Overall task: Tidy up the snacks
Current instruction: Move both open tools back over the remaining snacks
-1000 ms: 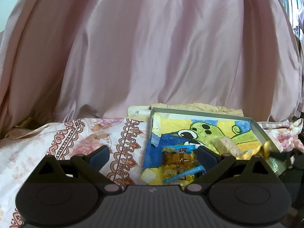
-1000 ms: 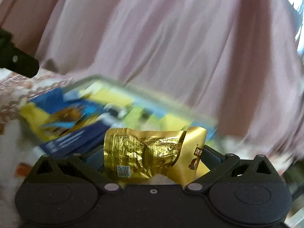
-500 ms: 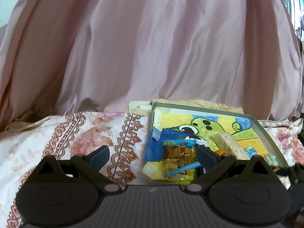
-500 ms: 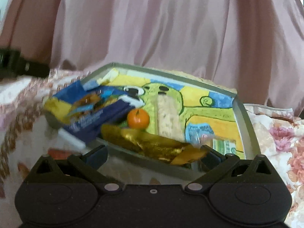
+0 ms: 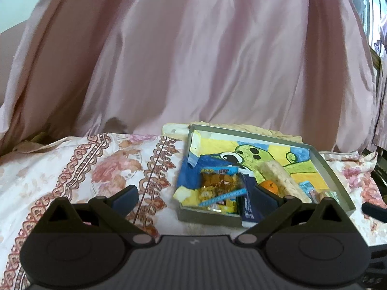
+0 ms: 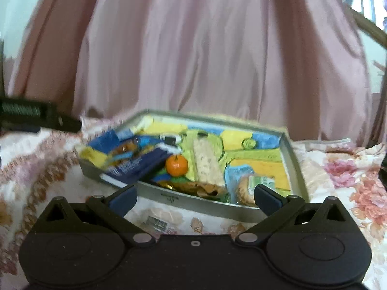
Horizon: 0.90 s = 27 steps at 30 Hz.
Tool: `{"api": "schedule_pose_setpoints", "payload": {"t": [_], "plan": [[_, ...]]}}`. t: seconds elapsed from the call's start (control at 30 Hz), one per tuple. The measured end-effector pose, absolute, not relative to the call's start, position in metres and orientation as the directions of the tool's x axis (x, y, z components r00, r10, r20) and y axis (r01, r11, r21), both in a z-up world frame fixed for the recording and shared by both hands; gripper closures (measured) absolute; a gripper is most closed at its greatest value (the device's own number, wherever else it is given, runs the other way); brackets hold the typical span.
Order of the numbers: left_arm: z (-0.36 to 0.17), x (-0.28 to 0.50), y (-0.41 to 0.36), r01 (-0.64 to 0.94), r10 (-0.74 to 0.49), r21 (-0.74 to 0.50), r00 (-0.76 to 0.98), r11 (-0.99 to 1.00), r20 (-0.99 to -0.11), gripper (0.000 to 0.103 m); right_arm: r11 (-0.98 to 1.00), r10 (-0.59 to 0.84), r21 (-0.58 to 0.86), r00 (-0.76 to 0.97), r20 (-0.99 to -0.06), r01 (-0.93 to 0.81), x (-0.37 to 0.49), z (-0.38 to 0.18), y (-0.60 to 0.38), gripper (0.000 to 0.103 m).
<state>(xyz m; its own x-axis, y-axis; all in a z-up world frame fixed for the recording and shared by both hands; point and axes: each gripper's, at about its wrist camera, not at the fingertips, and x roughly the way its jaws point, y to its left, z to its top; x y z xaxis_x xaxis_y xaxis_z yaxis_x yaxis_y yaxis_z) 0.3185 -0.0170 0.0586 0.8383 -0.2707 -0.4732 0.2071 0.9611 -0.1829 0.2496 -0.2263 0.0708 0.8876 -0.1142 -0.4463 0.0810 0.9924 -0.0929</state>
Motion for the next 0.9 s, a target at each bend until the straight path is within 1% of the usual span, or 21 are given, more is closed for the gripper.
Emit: {"api": "schedule_pose_setpoints", "payload": {"t": [0.13,0.23,0.4,0.63,0.9], "plan": [[0.06,0.293,-0.016,0.203,-0.26,-0.17,0.844,0.964,-0.47,0.001,0.995,-0.101,-0.054,0.912,-0.398,0.087,0.22,0.086,-0.223,0.001],[0.06,0.272,-0.013,0.199,-0.256,-0.17,0.844,0.965,-0.471,0.001,0.994,-0.105,-0.066,0.923,-0.37,0.086,0.198,0.094,-0.218,0.001],[0.058,0.238,-0.01,0.198,-0.244,-0.144,0.845,0.969,-0.477,0.001,0.994,-0.108,-0.066,0.929,-0.354,0.091,0.165,0.098,-0.209,0.001],[0.051,0.193,-0.002,0.198,-0.228,-0.112,0.834,0.974,-0.503,0.001,0.992,-0.126,-0.057,0.915,-0.382,0.112,0.124,0.089,-0.192,0.001],[0.03,0.158,0.004,0.218,-0.216,-0.064,0.804,0.974,-0.554,0.001,0.992,-0.128,-0.043,0.87,-0.476,0.123,0.087,0.067,-0.177,0.001]]}}
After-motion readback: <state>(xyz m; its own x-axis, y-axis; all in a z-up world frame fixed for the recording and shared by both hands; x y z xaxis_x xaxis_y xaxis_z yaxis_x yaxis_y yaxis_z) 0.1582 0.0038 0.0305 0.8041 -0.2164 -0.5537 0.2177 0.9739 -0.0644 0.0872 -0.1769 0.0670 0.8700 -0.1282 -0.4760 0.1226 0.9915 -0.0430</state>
